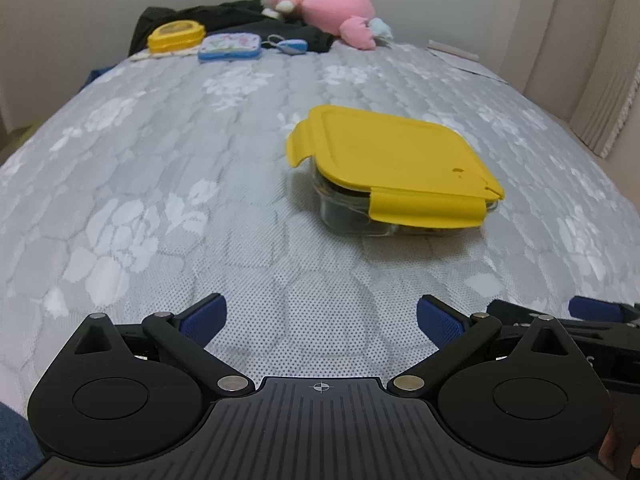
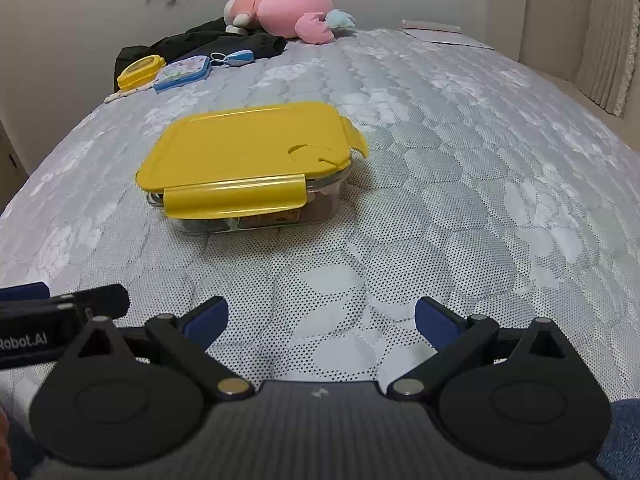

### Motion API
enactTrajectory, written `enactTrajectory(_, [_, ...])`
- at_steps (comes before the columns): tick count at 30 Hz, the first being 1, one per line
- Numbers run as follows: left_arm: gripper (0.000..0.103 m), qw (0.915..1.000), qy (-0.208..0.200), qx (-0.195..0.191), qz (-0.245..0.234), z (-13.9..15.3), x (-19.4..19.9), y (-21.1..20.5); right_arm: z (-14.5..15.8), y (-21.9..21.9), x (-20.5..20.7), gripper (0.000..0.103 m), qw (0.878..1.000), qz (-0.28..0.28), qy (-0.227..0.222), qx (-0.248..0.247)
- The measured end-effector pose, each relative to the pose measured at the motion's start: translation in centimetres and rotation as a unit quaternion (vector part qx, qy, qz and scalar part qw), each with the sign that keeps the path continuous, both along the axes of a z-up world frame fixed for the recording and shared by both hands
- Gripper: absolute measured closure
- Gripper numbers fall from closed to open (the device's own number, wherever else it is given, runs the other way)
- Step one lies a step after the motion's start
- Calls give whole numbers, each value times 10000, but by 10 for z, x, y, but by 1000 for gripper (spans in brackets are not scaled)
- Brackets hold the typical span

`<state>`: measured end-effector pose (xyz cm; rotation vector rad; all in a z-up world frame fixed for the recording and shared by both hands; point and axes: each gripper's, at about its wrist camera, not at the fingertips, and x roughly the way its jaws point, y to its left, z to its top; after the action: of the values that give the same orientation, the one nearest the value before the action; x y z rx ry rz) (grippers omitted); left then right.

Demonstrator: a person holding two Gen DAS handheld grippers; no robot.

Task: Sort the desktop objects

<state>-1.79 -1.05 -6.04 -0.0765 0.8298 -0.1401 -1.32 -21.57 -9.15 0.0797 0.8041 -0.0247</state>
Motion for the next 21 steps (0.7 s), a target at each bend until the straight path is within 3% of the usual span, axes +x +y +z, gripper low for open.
enactTrajectory(21, [0,9998,183,74,94,-6,5,-1,-3,-1,3,1,10000,-17,78,47])
